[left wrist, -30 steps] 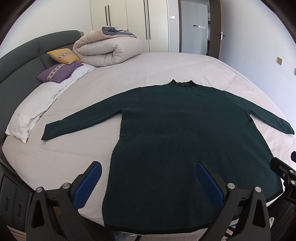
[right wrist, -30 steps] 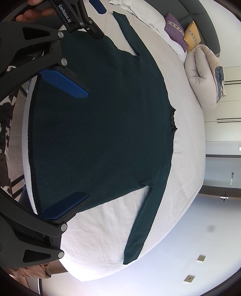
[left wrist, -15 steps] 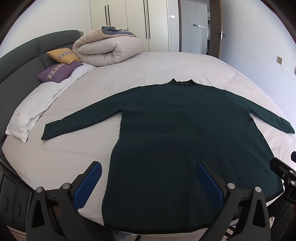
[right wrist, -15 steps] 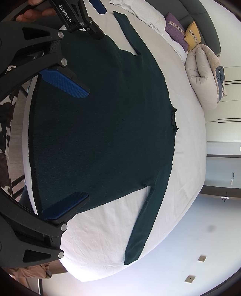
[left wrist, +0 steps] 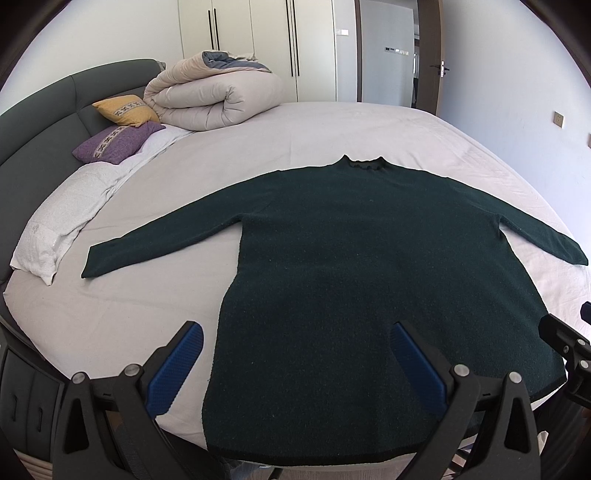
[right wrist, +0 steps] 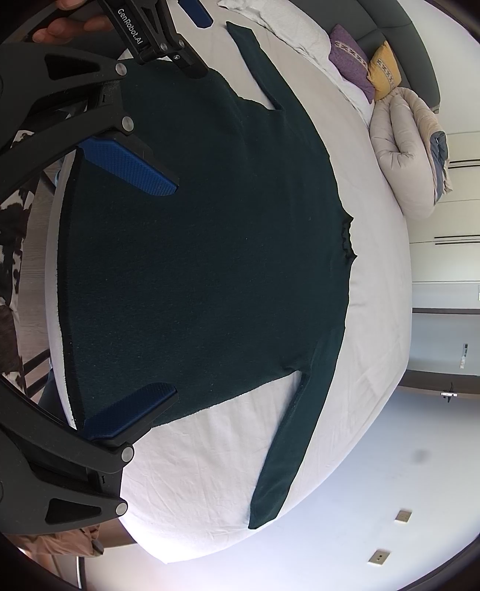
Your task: Fold small clothes
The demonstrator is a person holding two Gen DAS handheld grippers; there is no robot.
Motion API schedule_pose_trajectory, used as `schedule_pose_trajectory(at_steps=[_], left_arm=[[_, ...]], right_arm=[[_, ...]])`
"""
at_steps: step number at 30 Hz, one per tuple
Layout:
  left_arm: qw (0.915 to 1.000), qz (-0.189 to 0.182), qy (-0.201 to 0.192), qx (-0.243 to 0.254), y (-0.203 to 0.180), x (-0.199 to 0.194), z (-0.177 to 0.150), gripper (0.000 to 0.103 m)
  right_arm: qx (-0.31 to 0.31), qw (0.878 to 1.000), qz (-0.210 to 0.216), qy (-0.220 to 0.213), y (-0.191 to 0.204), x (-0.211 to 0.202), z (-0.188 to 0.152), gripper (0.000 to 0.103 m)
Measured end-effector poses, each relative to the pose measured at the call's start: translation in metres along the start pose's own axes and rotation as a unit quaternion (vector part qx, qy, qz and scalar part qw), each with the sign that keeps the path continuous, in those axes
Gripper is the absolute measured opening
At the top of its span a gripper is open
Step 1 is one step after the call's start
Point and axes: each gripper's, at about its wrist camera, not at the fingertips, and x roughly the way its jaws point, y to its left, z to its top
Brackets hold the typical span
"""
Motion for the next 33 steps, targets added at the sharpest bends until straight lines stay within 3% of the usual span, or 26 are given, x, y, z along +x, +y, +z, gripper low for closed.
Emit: schedule_pose_trajectory(at_steps=[33], left_arm=[[0.9999,-0.009,0.001,0.008,-0.006,-0.001,-0.010,0.103]], right_arm=[[0.007,1.000,-0.003,0.006,-0.005,0.000,0.002,0.103]])
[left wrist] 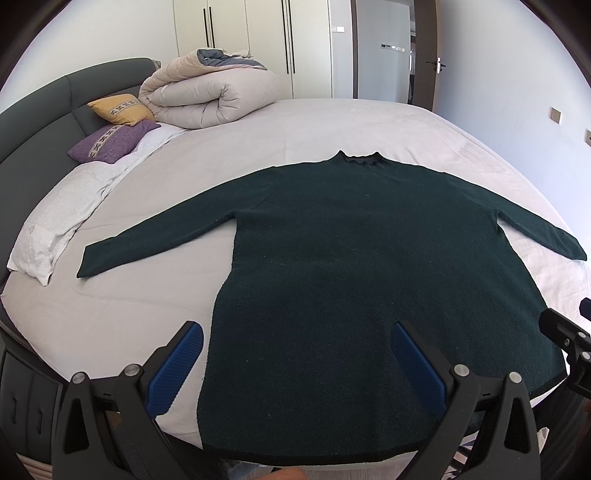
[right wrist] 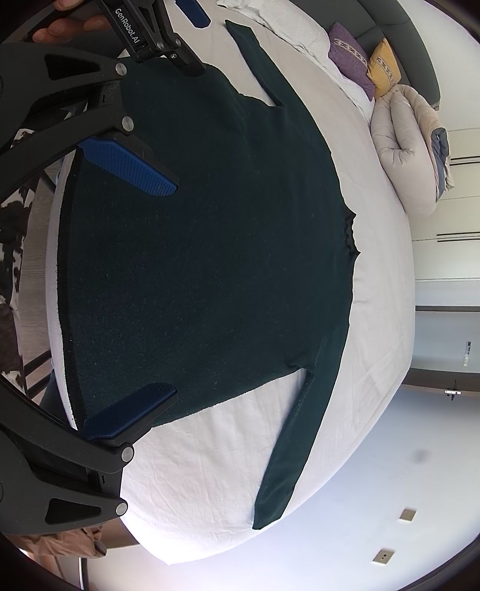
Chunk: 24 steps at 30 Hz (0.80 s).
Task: Fold small clothes
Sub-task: 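Grasp the sweater sleeve cuff with the right gripper and lift it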
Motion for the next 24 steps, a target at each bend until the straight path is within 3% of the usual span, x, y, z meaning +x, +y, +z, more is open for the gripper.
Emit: schedule_pose_trajectory(at_steps=[5,8,9,14,17,21,24], left_arm=[[0.9982,0.041,-0.016,0.040,-0.012,0.004,-0.006,0.103],[0.9878,0.109,-0.047,0.100,-0.029,0.004,-0.013,0.103],[0.9865,0.116,-0.045,0.107,-0.031,0.007,-0.012,0.103],[0.9939,0.068,-0.018,0.085,-0.032,0.017,0.004,0.103],[0.9990,-0.002,0.016,0.041,-0.027,0.029,0.015,0.103],[0.9988,-0.042,0.026,-0.001,-0.029,0.041,0.026,0.103],[0.9962,-0.055,0.068,-0.007,-0.037,0.058,0.031,0.103]], right_arm=[[0.024,1.000,0.008,-0.003,-0.025,0.008,0.005,0.103],[0.055,0.998,0.014,-0.009,-0.060,0.016,0.011,0.103],[0.069,0.997,0.015,-0.011,-0.076,0.020,0.015,0.103],[0.185,0.982,0.016,-0.037,-0.183,0.045,0.035,0.103],[0.309,0.949,0.043,-0.047,-0.266,0.064,0.036,0.103],[0.454,0.886,0.078,-0.057,-0.359,0.096,0.025,0.103],[0.513,0.852,0.090,-0.056,-0.403,0.121,0.020,0.103]])
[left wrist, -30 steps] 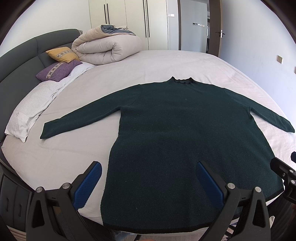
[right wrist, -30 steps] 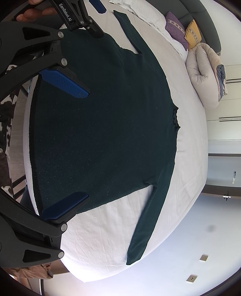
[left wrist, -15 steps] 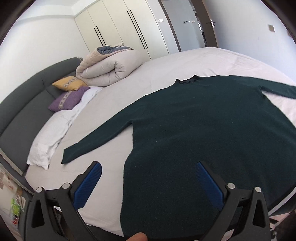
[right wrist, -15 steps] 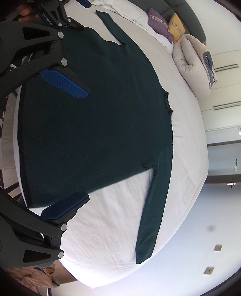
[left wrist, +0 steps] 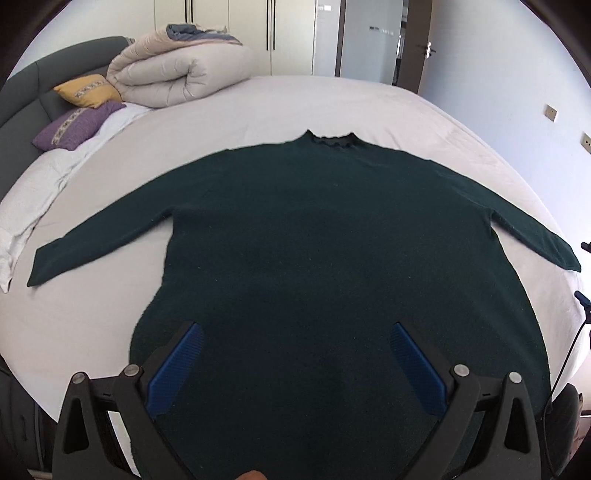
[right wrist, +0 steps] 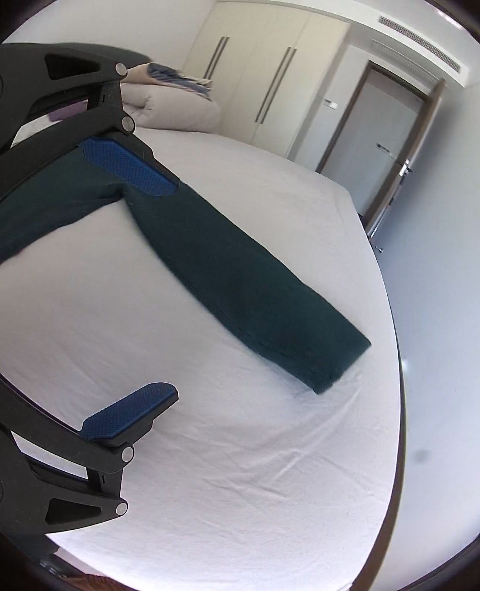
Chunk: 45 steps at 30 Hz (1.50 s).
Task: Fold small clothes
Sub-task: 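Grasp the sweater sleeve cuff with the right gripper and lift it, then fold the held sleeve across the sweater body with the right gripper, release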
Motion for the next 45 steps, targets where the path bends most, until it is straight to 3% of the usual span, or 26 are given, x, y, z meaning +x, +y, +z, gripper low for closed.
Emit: schedule_pose_trajectory(at_steps=[4,6,8,10,13,17,21,24,27,29,31,32,35,39,42,45], left_arm=[[0.9999,0.010,0.008,-0.004,-0.006,0.018,0.013,0.103],[0.9997,0.003,0.023,-0.012,-0.007,0.032,0.022,0.103],[0.9982,-0.021,0.041,-0.039,-0.002,0.046,0.031,0.103],[0.9942,-0.052,0.063,-0.069,0.000,0.063,0.042,0.103],[0.9857,-0.108,0.080,-0.101,-0.002,0.079,0.052,0.103],[0.9770,-0.150,0.071,-0.134,-0.006,0.086,0.064,0.103],[0.9713,-0.188,0.097,-0.108,-0.022,0.100,0.076,0.103],[0.9590,-0.228,0.117,-0.121,-0.027,0.110,0.076,0.103],[0.9632,-0.225,0.114,-0.093,-0.031,0.110,0.080,0.103],[0.9659,-0.214,0.106,-0.101,-0.026,0.113,0.087,0.103],[0.9596,-0.226,0.102,-0.133,-0.016,0.117,0.095,0.102],[0.9526,-0.245,0.097,-0.152,-0.010,0.120,0.100,0.102],[0.9384,-0.284,0.079,-0.180,0.002,0.125,0.115,0.102],[0.9112,-0.343,0.070,-0.218,0.009,0.139,0.135,0.102],[0.8823,-0.387,0.095,-0.251,0.006,0.160,0.140,0.102],[0.8620,-0.411,0.118,-0.272,0.001,0.177,0.135,0.103]], right_arm=[[0.091,0.996,0.016,-0.007,-0.034,0.024,0.029,0.099],[0.098,0.995,0.024,-0.024,-0.036,0.031,0.040,0.099],[0.092,0.995,0.026,-0.030,-0.033,0.041,0.047,0.092],[0.093,0.995,0.030,-0.023,-0.030,0.053,0.051,0.077],[0.095,0.995,0.037,-0.017,-0.029,0.070,0.056,0.061],[0.086,0.996,0.029,-0.022,-0.025,0.084,0.064,0.033],[0.074,0.997,0.013,-0.035,-0.019,0.094,0.080,0.024],[0.034,0.998,-0.013,-0.044,0.005,0.105,0.088,0.022],[-0.012,0.998,-0.032,-0.045,0.033,0.113,0.090,0.019],[-0.053,0.997,-0.042,-0.044,0.066,0.124,0.088,0.019],[-0.106,0.993,-0.040,-0.037,0.108,0.139,0.080,0.016],[-0.136,0.990,-0.036,-0.032,0.132,0.147,0.072,0.014],[-0.257,0.966,-0.016,-0.009,0.218,0.174,0.028,0.009],[-0.430,0.900,0.032,0.061,0.311,0.212,-0.079,0.008],[-0.500,0.859,0.035,0.108,0.329,0.244,-0.153,0.007],[-0.517,0.841,0.026,0.154,0.316,0.265,-0.204,0.008]])
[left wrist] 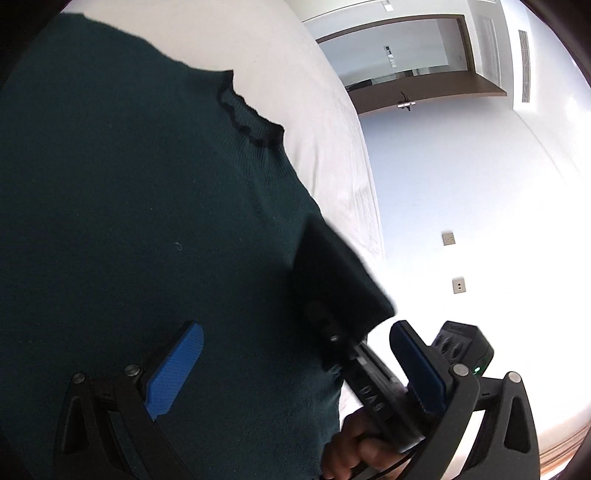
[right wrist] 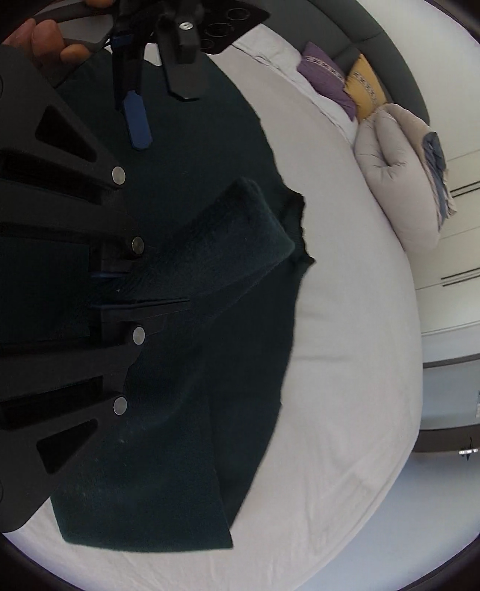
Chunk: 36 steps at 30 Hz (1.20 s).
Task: Fold small clothes
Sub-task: 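Fold the held sleeve across the sweater body with the right gripper, release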
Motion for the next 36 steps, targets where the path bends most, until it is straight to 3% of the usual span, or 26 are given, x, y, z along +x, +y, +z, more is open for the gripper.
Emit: schedule_pose_trajectory(at_steps=[2,3,5,6,7,9,10,13,15,16,17,23,29,36], left_arm=[[0.9999,-0.002,0.005,-0.009,0.005,0.007,-0.002,0.103],[0.9999,-0.001,0.007,-0.012,0.006,0.011,-0.002,0.103],[0.9999,0.001,0.013,-0.008,0.003,0.017,-0.004,0.103],[0.9998,0.002,0.018,-0.002,0.000,0.022,-0.004,0.103],[0.9998,0.005,0.021,0.000,-0.003,0.028,-0.002,0.103],[0.9995,0.008,0.029,0.002,-0.010,0.037,-0.002,0.102],[0.9994,0.008,0.033,0.008,-0.015,0.042,-0.002,0.100],[0.9968,0.043,0.059,0.033,-0.025,0.062,0.000,0.069],[0.9939,0.073,0.071,0.042,-0.024,0.074,0.000,0.023],[0.9922,0.090,0.073,0.047,-0.023,0.078,0.001,0.011],[0.9909,0.101,0.071,0.053,-0.021,0.080,0.001,0.007],[0.9874,0.118,0.017,0.104,-0.039,0.036,0.019,0.007],[0.9784,0.170,-0.049,0.108,-0.023,-0.025,0.062,0.007],[0.9735,0.211,-0.039,0.078,0.033,-0.026,0.075,0.007]], right_arm=[[-0.006,0.999,0.000,0.033,0.002,0.025,-0.018,0.009],[-0.009,0.999,0.002,0.032,0.014,0.022,-0.049,0.010],[-0.017,1.000,0.010,0.010,0.018,0.016,-0.066,0.016],[-0.011,1.000,0.021,0.009,0.018,0.011,-0.076,0.027],[0.003,0.999,0.034,0.012,0.031,-0.005,-0.090,0.053],[0.041,0.998,0.054,0.004,0.023,-0.015,-0.100,0.084],[0.056,0.996,0.065,-0.007,0.024,-0.032,-0.108,0.084],[0.108,0.990,0.086,-0.019,0.015,-0.057,-0.133,0.084],[0.161,0.979,0.119,-0.030,-0.004,-0.072,-0.146,0.084],[0.186,0.973,0.135,-0.035,-0.015,-0.078,-0.154,0.084],[0.215,0.964,0.149,-0.040,-0.025,-0.081,-0.161,0.084],[0.286,0.933,0.201,-0.089,-0.057,-0.092,-0.185,0.083],[0.295,0.927,0.206,-0.105,-0.058,-0.097,-0.193,0.082],[0.281,0.936,0.185,-0.103,-0.055,-0.099,-0.191,0.082]])
